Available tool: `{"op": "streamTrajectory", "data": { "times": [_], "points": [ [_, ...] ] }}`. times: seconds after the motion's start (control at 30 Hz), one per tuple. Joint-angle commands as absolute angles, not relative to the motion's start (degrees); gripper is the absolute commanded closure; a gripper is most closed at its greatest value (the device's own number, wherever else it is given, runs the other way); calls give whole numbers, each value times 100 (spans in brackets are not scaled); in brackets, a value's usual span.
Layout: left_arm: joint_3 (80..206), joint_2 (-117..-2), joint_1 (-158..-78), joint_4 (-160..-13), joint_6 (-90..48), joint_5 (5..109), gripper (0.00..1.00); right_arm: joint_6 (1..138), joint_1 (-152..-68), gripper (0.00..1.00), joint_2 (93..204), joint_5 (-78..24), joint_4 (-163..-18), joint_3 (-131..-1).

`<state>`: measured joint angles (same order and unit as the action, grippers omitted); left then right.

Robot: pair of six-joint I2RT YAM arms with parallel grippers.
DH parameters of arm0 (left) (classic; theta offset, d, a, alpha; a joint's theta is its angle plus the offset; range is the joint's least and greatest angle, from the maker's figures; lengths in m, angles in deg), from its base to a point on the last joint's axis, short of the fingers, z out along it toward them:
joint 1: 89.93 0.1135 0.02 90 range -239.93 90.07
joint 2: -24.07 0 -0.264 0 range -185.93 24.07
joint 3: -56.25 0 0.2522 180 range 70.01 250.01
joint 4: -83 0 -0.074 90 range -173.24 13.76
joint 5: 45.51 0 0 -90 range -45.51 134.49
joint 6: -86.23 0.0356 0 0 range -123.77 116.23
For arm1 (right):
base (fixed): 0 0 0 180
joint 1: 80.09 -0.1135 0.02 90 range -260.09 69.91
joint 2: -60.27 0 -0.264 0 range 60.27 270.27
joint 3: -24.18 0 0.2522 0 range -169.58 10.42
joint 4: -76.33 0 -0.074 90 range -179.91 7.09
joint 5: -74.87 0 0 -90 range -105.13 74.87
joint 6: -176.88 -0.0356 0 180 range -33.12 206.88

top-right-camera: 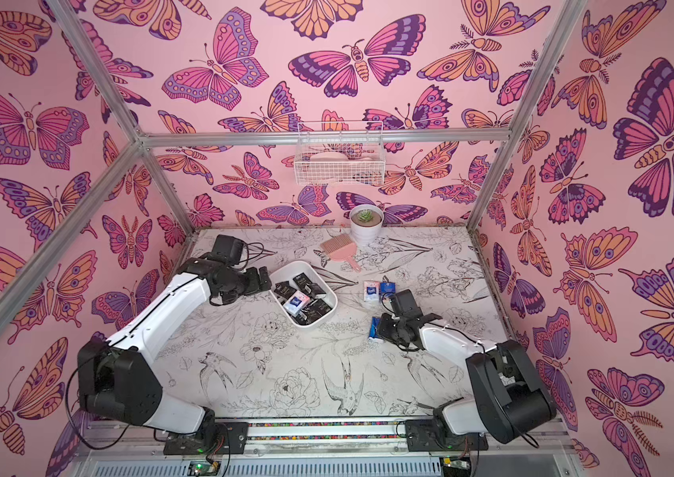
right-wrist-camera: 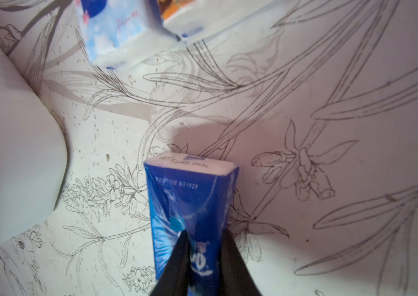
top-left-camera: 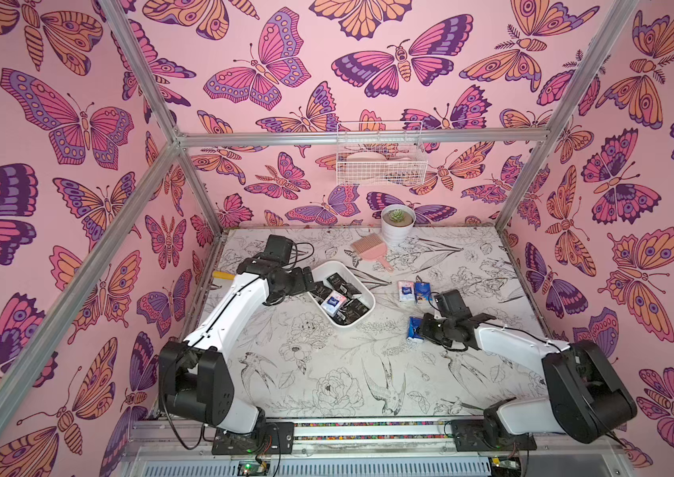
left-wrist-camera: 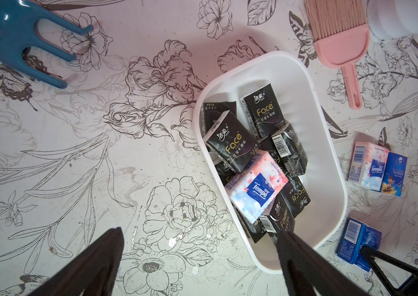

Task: Take the pocket tissues out of the storage box
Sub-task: Move the pocket tissues to the center of the board.

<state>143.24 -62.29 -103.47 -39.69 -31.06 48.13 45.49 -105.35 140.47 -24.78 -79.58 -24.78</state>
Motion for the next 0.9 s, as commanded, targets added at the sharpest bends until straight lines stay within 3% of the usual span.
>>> {"op": "streamTrajectory", "data": {
  "times": [0.0, 0.3, 0.43, 0.87],
  "points": [
    [14295, -6251, -10365, -3862, -3110, 4811, 0, 4819, -10342, 84, 13913, -2117, -7475, -2384],
    [14308, -6261, -10366, -3859, -3093, 4865, 0, 5855, -9308, 87, 13658, -1729, -6519, -2581],
    [14296, -6226, -10372, -3862, -3067, 4854, 0, 5957, -8790, 87, 14061, -2071, -6564, -2850],
    [14250, -6159, -10359, -3850, -2970, 4752, 0, 7187, -8647, 83, 16218, -1511, -5533, -4879]
  ]
}}
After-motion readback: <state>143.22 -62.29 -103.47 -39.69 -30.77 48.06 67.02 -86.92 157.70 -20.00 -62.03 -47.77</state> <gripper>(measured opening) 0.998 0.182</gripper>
